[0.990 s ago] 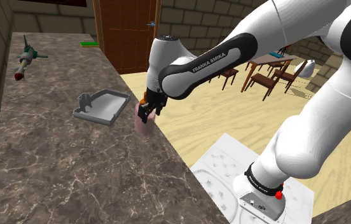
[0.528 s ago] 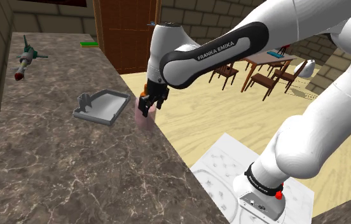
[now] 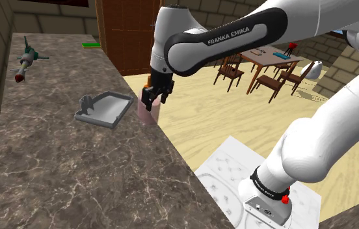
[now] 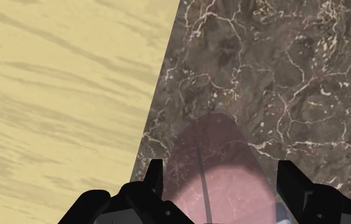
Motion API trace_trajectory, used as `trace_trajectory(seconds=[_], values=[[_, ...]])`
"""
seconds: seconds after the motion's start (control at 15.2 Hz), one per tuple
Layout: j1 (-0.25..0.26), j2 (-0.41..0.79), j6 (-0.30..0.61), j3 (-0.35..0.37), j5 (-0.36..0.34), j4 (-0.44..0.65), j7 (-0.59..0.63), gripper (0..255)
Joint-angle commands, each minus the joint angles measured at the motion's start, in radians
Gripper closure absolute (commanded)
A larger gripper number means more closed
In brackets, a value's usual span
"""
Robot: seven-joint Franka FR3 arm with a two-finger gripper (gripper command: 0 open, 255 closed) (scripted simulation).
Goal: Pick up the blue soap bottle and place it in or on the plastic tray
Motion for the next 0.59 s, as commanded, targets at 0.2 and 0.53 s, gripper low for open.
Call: trace_trajectory(seconds=[0.2,0.53], values=[[0.0,-0.031,-0.068,-0.004,0.007,0.037,-0.006,255],[0.0,-0.053,-0.136,-0.007,0.011,0.084,-0.01,255]])
